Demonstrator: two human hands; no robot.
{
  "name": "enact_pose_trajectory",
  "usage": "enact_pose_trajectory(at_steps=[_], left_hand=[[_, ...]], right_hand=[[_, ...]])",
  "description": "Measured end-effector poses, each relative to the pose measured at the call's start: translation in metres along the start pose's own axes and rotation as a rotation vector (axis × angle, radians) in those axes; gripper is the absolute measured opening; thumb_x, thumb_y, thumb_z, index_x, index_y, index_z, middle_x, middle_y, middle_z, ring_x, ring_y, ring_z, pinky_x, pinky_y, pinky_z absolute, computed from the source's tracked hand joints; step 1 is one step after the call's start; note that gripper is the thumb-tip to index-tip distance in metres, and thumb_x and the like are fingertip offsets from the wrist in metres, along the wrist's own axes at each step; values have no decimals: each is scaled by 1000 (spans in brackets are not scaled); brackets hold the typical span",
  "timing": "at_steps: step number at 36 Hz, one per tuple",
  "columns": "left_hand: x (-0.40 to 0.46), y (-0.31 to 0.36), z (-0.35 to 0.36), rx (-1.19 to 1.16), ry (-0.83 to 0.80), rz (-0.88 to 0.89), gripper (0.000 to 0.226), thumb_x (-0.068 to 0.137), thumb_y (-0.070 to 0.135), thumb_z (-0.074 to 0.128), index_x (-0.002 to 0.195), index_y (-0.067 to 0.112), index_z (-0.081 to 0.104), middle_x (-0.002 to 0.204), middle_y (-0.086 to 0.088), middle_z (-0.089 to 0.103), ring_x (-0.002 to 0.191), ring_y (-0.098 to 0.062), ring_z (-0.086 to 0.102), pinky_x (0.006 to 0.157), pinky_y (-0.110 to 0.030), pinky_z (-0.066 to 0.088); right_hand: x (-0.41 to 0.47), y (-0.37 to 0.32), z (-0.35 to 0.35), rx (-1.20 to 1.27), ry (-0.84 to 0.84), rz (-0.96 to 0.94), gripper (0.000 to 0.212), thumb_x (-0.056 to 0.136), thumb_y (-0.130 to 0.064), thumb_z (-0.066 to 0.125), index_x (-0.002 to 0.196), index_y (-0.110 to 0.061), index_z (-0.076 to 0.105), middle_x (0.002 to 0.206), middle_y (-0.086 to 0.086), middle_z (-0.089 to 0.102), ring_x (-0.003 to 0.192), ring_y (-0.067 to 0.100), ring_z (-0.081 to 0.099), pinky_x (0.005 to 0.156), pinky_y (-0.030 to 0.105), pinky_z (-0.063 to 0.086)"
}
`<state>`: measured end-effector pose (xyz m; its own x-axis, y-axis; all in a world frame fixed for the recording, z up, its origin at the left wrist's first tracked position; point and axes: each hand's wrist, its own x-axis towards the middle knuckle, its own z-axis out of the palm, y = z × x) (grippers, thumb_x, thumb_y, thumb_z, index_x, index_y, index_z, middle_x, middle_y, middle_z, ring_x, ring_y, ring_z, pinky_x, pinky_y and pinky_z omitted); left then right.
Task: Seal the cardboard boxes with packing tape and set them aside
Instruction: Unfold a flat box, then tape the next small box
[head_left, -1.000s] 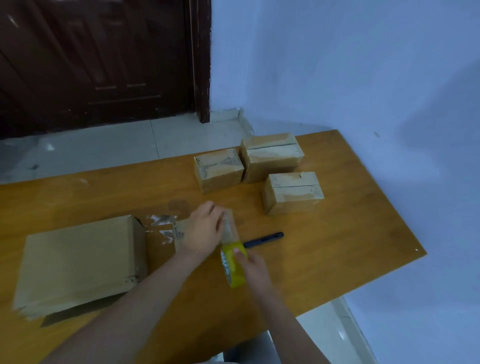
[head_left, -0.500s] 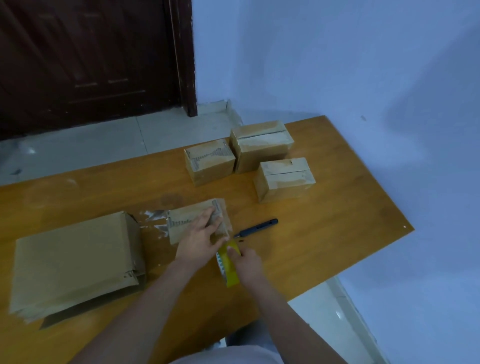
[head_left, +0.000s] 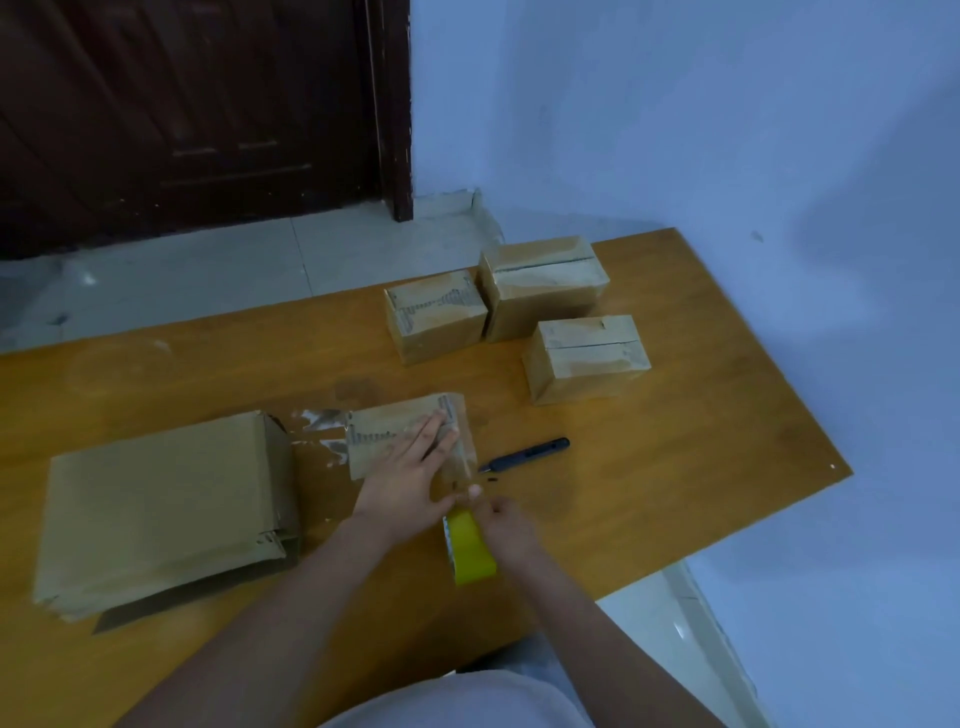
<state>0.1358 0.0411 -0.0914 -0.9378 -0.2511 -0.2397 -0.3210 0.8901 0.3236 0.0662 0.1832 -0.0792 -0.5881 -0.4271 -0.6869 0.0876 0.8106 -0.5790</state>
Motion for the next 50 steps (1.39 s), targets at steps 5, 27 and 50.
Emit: enact_pose_trajectory(at_steps=[5,27,50], left_hand=[[0,-1,-1,18,-34,-20,112,59,89,-6,152,27,-4,149,10,-30,137,-7,-26,112,-30,-10],[2,6,-11,50,-54,-41,94,88,69,38,152,22,-12,159,3,-20,146,-16,-16,111,-29,-13],[2,6,-10,73,-31,-32,96,86,73,34,151,22,-14,159,2,-20,146,-16,-17,108,-29,-15]], right_hand=[[33,26,-22,-128,441,-90,38,99,-32,43,128,-7,46,129,15,45,116,29,46,97,40,41],[35,36,-75,-871,537,-987,21,72,-6,77,86,-15,64,79,3,58,66,22,54,54,30,39],[44,37,-32,-301,255,-485,30,90,-14,56,118,-7,60,124,3,48,116,18,47,99,32,41]])
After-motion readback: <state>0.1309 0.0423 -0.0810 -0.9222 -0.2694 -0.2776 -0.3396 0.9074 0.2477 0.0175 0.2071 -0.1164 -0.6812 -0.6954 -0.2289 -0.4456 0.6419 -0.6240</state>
